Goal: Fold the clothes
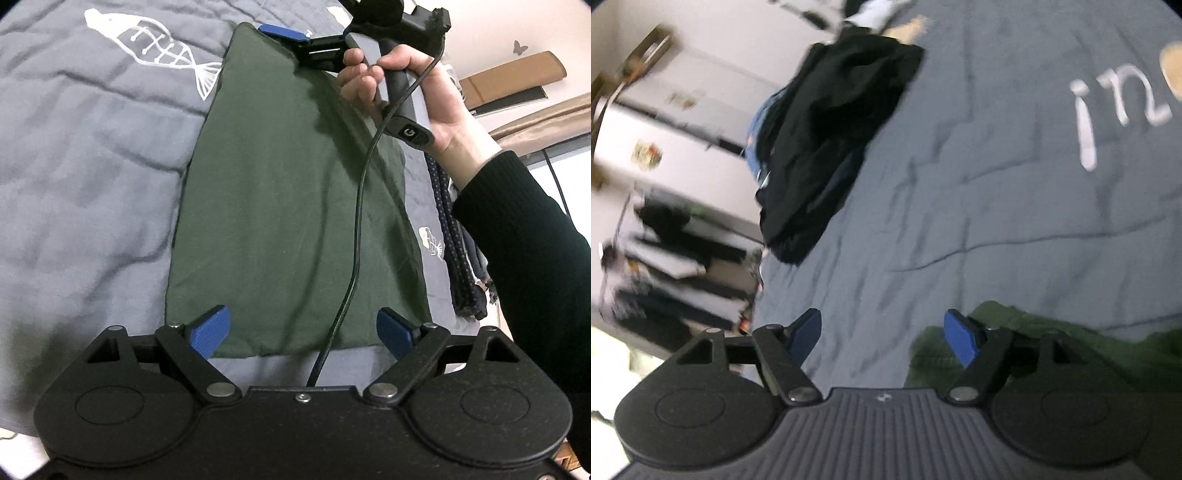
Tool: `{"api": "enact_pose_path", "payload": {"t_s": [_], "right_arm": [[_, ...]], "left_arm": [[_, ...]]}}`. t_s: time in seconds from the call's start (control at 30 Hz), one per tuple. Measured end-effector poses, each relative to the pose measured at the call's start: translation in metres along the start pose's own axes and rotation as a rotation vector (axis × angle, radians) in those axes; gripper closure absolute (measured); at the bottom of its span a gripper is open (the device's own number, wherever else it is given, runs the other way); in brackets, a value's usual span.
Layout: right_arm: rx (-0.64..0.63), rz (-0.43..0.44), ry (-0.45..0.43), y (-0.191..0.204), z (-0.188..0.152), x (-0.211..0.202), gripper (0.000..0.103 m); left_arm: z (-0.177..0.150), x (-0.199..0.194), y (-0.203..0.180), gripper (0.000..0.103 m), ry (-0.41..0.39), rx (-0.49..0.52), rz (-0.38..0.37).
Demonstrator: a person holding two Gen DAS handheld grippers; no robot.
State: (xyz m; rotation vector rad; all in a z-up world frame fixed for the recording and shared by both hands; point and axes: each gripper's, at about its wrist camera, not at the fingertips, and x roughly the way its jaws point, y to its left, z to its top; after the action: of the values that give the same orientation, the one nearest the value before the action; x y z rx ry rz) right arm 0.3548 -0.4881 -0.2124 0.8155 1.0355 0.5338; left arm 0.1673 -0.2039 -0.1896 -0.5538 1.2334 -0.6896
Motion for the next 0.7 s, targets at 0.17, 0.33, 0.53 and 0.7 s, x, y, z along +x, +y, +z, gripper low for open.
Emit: {"api": "enact_pose_path", "payload": {"t_s": [0.17, 0.33, 0.53, 0.7], "right_arm": [[-0.077, 0.118, 0.023, 0.025, -0.012, -0.02, 0.029], [-0.111, 0.205, 0.059, 0.038, -0.044, -0.051, 0.026], [-0.087, 0.181, 0.062, 0.018, -0.106, -0.095, 0.025], [-0.081, 0.127, -0.048, 0.002, -0.14, -0.14, 0.021]], "left_arm": [[0.016, -0.032, 0.001, 0.017, -0.139, 0.006, -0.051], [0.02, -0.04, 0.002, 0.017, -0.218, -0.07, -0.087], [0.001, -0.044, -0.006, 0.016, -0.242, -0.023, -0.11], [-0.002, -0.05, -0.008, 0.016, -0.261, -0.024, -0.117]]}}
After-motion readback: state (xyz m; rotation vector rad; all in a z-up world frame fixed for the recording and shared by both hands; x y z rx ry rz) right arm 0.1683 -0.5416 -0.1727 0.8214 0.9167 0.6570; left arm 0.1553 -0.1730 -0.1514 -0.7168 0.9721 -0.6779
